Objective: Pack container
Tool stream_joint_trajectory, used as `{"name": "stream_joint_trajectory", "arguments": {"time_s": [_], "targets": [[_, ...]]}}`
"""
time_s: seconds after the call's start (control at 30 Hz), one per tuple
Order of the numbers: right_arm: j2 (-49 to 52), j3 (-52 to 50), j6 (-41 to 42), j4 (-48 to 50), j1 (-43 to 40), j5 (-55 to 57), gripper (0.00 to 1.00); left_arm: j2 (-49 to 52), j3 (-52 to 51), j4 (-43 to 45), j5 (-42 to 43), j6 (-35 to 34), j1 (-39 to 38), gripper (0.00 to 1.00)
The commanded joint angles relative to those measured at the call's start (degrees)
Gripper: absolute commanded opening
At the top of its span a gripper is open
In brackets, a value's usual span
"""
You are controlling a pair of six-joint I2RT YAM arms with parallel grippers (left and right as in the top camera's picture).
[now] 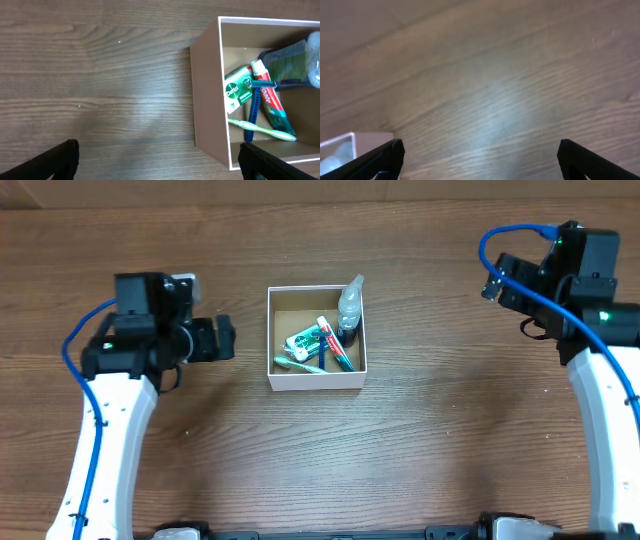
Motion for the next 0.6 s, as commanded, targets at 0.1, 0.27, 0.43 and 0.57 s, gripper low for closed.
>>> {"name": "stream_joint_trajectory", "arguments": {"time_s": [0.1, 0.27, 0.43, 0.57], "targets": [[2.1, 0.3, 2.1, -5.6, -0.1, -0.7, 1.00, -1.2, 1.3, -2.9, -1.5, 1.4, -0.5, 1.00], [-2.8, 0.2, 2.3, -7.7, -0.1, -0.4, 1.00, -6.8, 1.5, -6.2, 0.0, 1.4, -0.6, 1.00], [-12.4, -4.1, 2.0, -6.8, 0.1, -0.4, 0.96, -18.8, -1.2, -9.1, -0.3, 2.2, -0.6, 1.00], [-25.9, -16.6, 2.7, -0.7, 1.7, 1.8, 0.92, -32.8, -10.6, -7.1, -0.3, 2.2, -0.6, 1.00]]}}
